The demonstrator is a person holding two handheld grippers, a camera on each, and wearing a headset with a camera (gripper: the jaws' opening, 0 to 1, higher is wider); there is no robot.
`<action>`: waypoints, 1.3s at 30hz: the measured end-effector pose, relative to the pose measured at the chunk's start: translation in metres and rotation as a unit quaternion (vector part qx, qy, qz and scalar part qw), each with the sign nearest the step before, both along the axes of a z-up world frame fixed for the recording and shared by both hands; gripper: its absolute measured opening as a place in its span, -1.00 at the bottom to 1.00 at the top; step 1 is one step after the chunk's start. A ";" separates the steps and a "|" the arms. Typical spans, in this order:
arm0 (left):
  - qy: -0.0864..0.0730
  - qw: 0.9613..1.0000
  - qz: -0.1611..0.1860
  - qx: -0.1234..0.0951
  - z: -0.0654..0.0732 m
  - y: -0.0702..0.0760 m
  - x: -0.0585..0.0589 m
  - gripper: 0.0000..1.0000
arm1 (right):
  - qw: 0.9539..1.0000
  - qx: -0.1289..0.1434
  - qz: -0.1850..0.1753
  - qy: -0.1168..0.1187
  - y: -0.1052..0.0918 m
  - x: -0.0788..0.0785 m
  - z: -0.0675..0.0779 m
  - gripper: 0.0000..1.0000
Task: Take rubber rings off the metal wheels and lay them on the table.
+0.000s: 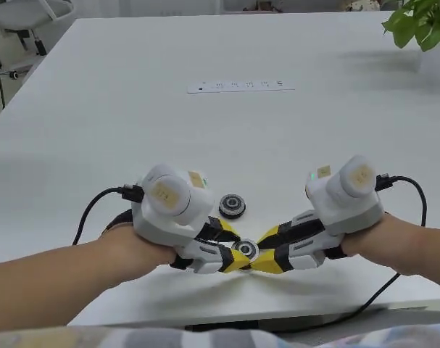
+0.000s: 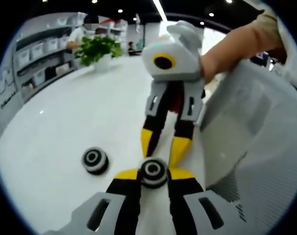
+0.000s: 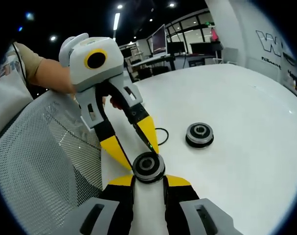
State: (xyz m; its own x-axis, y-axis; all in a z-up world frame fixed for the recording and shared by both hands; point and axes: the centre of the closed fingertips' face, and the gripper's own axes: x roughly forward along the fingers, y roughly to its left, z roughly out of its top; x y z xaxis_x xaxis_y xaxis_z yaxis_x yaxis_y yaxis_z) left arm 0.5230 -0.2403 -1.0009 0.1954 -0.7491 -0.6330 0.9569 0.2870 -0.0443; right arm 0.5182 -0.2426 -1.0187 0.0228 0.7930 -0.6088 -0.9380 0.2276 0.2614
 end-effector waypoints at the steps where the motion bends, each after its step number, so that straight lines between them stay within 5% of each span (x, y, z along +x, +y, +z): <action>1: -0.002 1.000 0.000 0.000 0.000 0.000 0.000 -0.57 | 1.000 0.000 0.000 0.000 0.000 0.000 0.000 -0.59; 23: -0.022 1.000 0.009 0.002 -0.002 -0.002 0.001 -0.72 | 0.999 -0.016 0.018 -0.034 -0.004 -0.002 -0.003 -0.73; 31: -0.023 1.000 0.013 -0.001 -0.003 -0.001 0.001 -0.72 | 1.000 -0.016 0.010 -0.023 -0.006 -0.002 -0.003 -0.80; 34: -0.021 1.000 0.012 -0.003 -0.002 -0.002 0.000 -0.72 | 0.999 -0.032 0.000 -0.031 -0.013 0.004 -0.006 -1.00; 39: -0.025 1.000 0.012 -0.001 -0.002 -0.001 0.000 -0.72 | 1.000 -0.014 -0.005 -0.008 -0.008 0.000 -0.003 -1.00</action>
